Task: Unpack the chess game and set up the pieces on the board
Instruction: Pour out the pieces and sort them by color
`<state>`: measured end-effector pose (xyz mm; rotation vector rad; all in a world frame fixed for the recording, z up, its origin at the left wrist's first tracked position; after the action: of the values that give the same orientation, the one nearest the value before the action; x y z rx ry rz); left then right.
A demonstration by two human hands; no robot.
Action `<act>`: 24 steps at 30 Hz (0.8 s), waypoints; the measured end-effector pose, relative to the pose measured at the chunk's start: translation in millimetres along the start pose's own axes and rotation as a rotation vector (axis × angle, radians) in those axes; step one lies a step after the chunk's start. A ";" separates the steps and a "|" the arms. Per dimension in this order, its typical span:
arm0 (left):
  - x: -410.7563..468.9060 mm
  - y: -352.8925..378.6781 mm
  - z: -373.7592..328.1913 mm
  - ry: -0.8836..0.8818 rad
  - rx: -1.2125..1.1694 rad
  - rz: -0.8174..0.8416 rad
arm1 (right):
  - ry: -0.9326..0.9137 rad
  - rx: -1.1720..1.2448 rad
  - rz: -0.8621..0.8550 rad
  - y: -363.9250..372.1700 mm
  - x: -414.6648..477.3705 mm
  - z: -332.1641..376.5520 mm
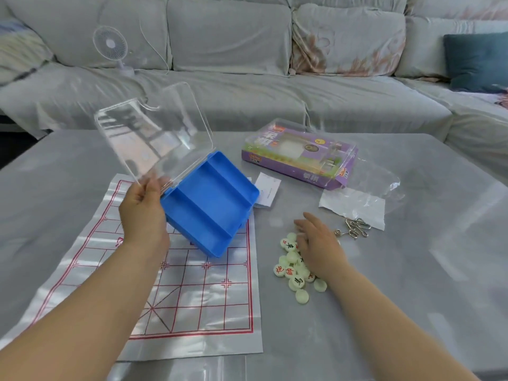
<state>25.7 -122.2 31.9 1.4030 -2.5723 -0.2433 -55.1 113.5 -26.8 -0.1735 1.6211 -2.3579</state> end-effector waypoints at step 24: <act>9.3 -61.0 4.5 -0.139 0.028 0.253 | 0.339 1.362 0.498 14.4 -18.9 121.3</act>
<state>69.1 -162.5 13.9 1.0875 -2.8428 -0.2735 -4.3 5.4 5.2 0.8052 -0.1603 -2.5354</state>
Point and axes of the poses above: each hand's wrist, its own x-axis towards the middle knuckle, its own y-axis out of the palm, z = x × y, the point moved 2 cm from there along x, towards the middle knuckle, and after that the axes turned 8 degrees about y, right-handed, at the moved point
